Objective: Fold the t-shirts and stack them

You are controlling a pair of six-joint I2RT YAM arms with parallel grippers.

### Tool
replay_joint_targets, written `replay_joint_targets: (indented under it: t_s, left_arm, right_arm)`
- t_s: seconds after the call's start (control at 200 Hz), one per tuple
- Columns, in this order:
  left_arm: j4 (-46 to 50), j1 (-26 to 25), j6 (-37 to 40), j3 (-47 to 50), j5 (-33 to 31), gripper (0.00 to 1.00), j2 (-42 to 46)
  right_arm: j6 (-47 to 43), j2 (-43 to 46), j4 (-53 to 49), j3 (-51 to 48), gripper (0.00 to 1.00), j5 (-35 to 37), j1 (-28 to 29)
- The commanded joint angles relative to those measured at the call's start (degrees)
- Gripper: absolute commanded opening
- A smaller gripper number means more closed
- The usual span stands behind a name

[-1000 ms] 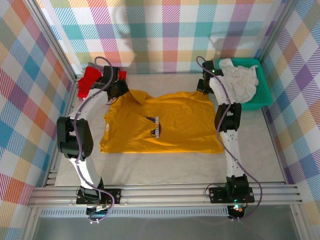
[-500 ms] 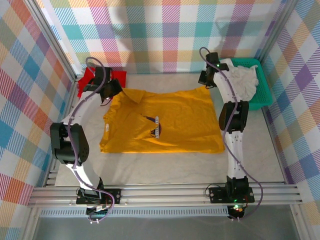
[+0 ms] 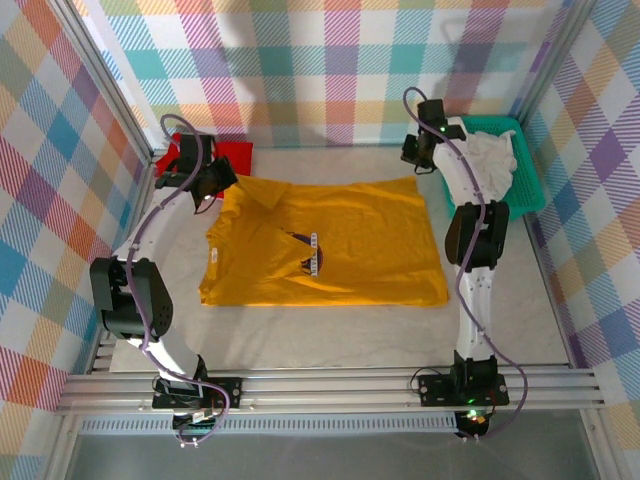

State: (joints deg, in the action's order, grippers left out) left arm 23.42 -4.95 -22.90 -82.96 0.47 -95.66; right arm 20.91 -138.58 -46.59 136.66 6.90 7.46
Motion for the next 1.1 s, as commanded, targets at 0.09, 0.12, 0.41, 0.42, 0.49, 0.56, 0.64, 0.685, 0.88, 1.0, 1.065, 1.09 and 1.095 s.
replay_joint_targets:
  t_s: [0.09, 0.12, 0.41, 0.42, 0.49, 0.56, 0.64, 0.685, 0.88, 1.0, 1.065, 1.09, 1.095]
  left_arm:
    - [-0.56, 0.42, -0.22, 2.29, 2.27, 0.0, 2.27]
    - [-0.48, 0.41, -0.22, 2.74, 2.55, 0.0, 2.49]
    - [-1.57, 0.29, -0.68, 9.75, 3.7, 0.0, 7.12]
    - [-1.61, 0.25, -0.66, 9.92, 3.78, 0.0, 7.19]
    - [-1.42, 0.2, -0.48, 11.17, 3.77, 0.0, 7.71]
    - [-1.58, 0.18, -0.14, 12.13, 3.46, 0.0, 8.32]
    - [-2.05, 0.09, 0.08, 12.98, 3.18, 0.0, 8.98]
    - [-2.23, 0.23, 0.04, 13.3, 3.2, 0.0, 9.17]
    - [-3.12, 0.2, -0.62, 14.18, 4.19, 0.0, 9.56]
    - [-3.14, 0.29, -0.59, 14.66, 3.43, 0.0, 10.58]
    - [-3.12, 0.29, -0.83, 15.01, 2.99, 0.0, 11.47]
    - [-3.12, 0.36, -0.88, 15.17, 2.95, 0.0, 11.75]
    - [-3.12, 0.37, -0.86, 15.18, 2.95, 0.0, 11.83]
  right_arm:
    - [-0.6, -13.87, -7.56, 17.27, 0.49, 0.74, -0.37]
    - [-0.32, -15.36, -8.34, 19.32, 0.52, 1.49, -0.35]
    - [3.71, -18.97, -7.38, 18.16, 0.56, 6.89, -0.35]
    - [3.85, -19.19, -7.33, 18.34, 0.56, 6.76, -0.35]
    - [4.56, -20.31, -7.07, 18.71, 0.58, 5.69, -0.38]
    - [5.55, -21.78, -7.47, 19.6, 0.59, 3.9, -0.36]
    - [6.2, -23.04, -6.73, 19.7, 0.59, 0.84, -0.4]
    - [6.47, -23.72, -7.11, 20.83, 0.57, -0.31, -0.4]
    - [6.42, -23.85, -5.66, 21.0, 0.22, -2.09, 0.32]
    - [5.9, -22.26, -4.12, 20.85, 0.06, -1.71, 0.71]
    - [5.62, -20.2, -3.37, 20.57, 0.01, -1.54, 0.71]
    - [5.4, -19.12, -2.98, 20.19, 0.0, -1.52, 0.69]
    - [5.34, -18.84, -2.89, 20.03, 0.0, -1.53, 0.7]
